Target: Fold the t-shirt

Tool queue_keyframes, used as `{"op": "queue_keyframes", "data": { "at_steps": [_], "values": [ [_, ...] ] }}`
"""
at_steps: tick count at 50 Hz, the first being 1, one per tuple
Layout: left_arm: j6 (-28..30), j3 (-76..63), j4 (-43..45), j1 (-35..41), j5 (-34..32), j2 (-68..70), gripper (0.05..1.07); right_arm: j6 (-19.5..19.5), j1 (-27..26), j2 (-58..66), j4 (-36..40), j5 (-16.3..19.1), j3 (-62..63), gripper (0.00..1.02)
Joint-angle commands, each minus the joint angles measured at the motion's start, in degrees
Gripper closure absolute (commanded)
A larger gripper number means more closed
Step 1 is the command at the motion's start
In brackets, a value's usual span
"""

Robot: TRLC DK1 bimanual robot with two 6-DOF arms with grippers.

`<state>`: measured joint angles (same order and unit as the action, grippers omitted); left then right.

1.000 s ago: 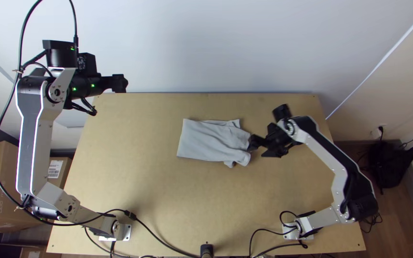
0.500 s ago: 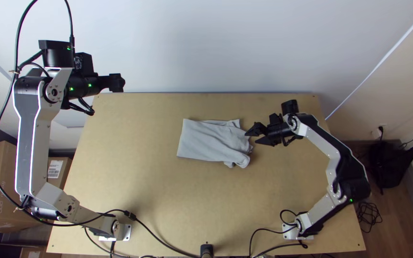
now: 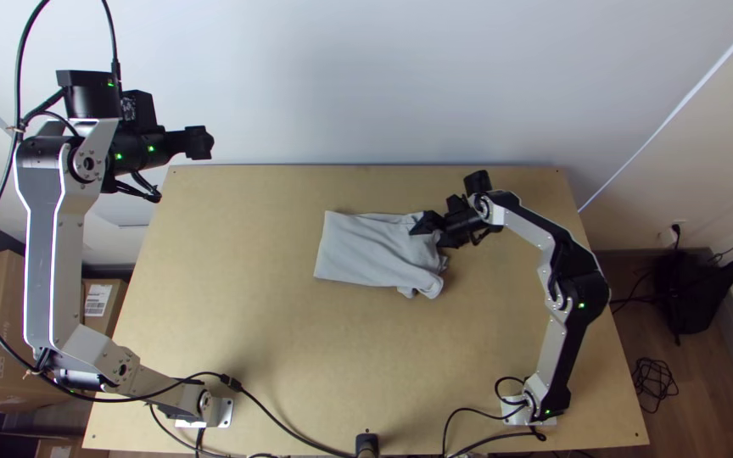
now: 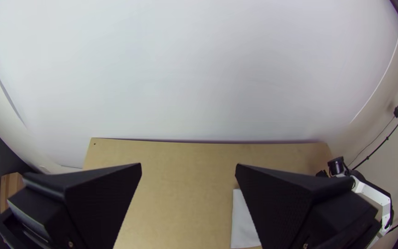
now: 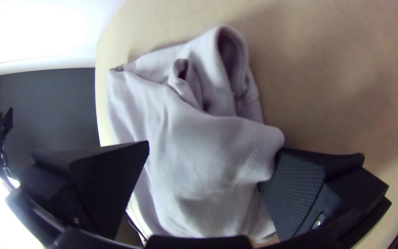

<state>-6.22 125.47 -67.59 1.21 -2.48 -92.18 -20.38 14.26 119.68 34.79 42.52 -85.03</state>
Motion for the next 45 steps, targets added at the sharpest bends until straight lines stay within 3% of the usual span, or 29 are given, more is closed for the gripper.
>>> {"op": "queue_keyframes", "data": {
  "at_steps": [1, 7, 9, 14, 19, 31, 45],
  "values": [
    [0.0, 1.7, 0.5, -0.6, 0.1, 1.9, 0.10, -1.2, 2.9, 6.4, -1.1, -1.2, -2.2, 0.05],
    [0.0, 2.3, 0.5, -0.7, 0.1, 1.9, 0.10, -2.5, 5.1, 8.5, -1.7, -1.4, -5.5, 0.06],
    [0.0, 2.4, 0.5, -0.8, 0.1, 1.9, 0.10, -2.7, 5.4, 9.0, -1.8, -1.4, -6.3, 0.14],
    [0.0, 2.5, 0.4, -0.9, 0.1, 2.2, 0.10, -4.3, 5.6, 9.9, -3.0, -2.1, -7.3, 0.66],
    [0.0, 2.5, 0.4, -1.3, 0.1, 2.4, 0.10, -5.2, 4.5, 10.1, -3.8, -2.4, -7.4, 1.01],
    [0.1, 2.5, 0.4, -2.0, 0.1, 2.9, 0.10, -8.1, -2.2, 7.9, -7.7, -4.6, -4.9, 1.00],
    [-0.4, 2.4, 0.4, -1.8, 0.0, 3.3, 0.10, -12.8, -16.7, -0.7, -15.9, -8.0, 4.0, 1.00]
  ]
}}
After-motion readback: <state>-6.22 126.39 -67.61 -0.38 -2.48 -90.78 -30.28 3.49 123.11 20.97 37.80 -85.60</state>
